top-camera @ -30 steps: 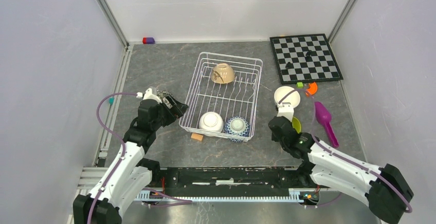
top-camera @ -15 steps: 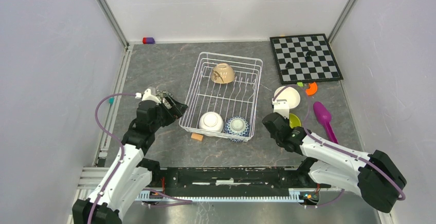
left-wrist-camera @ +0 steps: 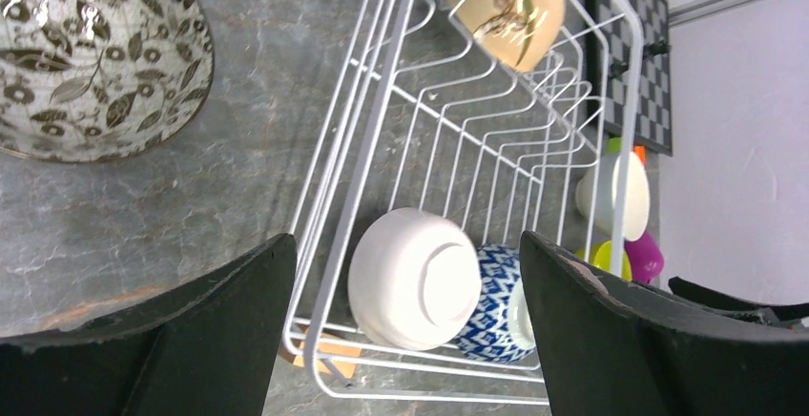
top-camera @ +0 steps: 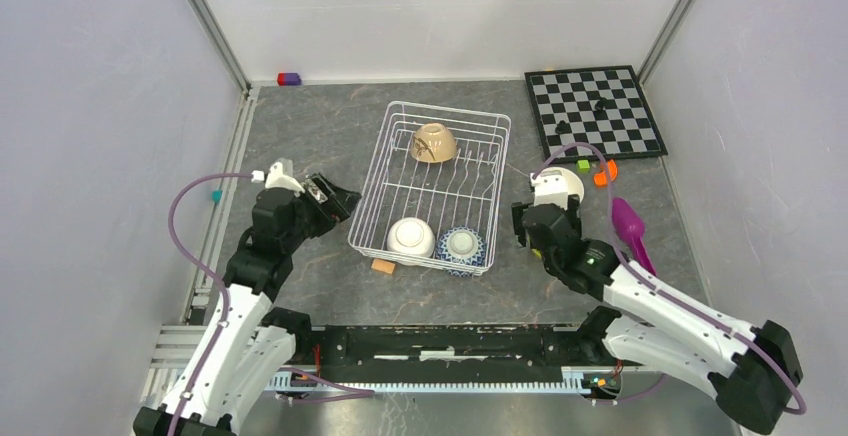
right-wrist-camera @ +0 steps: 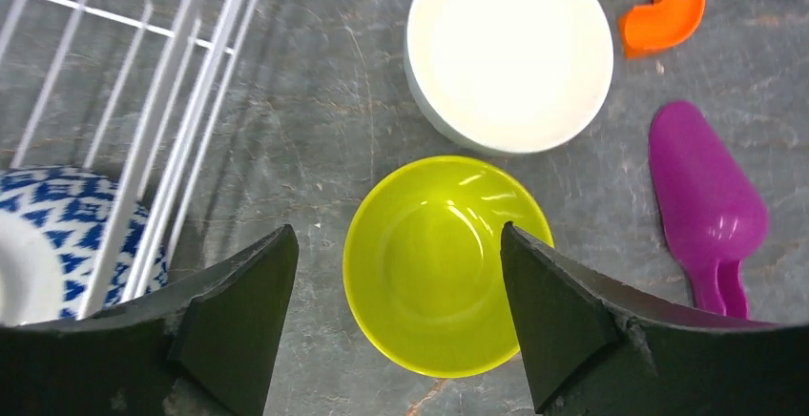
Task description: Unload the bowls from the dish rack
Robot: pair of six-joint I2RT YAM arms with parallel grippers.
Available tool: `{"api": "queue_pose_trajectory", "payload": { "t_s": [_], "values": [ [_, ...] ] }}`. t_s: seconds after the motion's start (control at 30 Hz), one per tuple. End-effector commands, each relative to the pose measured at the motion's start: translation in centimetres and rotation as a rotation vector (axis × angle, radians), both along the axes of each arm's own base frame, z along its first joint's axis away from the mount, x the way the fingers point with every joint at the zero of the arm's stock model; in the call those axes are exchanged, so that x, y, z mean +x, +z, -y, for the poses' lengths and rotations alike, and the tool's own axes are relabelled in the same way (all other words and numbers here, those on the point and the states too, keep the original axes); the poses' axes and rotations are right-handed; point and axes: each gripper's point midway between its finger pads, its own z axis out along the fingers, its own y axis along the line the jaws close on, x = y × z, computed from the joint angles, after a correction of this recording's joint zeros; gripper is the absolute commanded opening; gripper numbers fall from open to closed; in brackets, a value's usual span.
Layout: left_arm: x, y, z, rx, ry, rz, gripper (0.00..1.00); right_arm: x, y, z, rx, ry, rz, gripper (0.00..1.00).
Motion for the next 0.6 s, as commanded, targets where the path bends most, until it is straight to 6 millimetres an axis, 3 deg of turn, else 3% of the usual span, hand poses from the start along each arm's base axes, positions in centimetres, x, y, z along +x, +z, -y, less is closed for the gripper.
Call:
{"api": "queue_pose_trajectory", "payload": {
  "t_s": [0.0, 0.13, 0.33, 0.47, 0.57],
  "values": [
    [1.0, 4.3, 0.6, -0.015, -0.029, 0.085, 0.93, 0.9, 4.0, -1.4, 0.048, 0.11, 0.13, 0.86],
    [1.4, 5.0, 1.5, -0.003, -0.09, 0.08, 0.92, 0.9, 6.6, -3.2, 0.121, 0.245, 0.255, 0.92],
    [2.1, 5.1, 3.0, 0.005, -0.184, 0.055, 0.91, 0.8, 10.9, -7.7, 0.237, 0.504, 0.47, 0.98],
    [3.4, 5.5, 3.4, 0.027, -0.186, 0.045, 0.83, 0.9, 11.0, -9.9, 0.262, 0.587, 0.462, 0.98],
    [5.2, 5.6, 4.0, 0.073, -0.176, 0.04, 0.82, 1.4, 10.1, -10.1, 0.248, 0.572, 0.42, 0.98]
  ]
}}
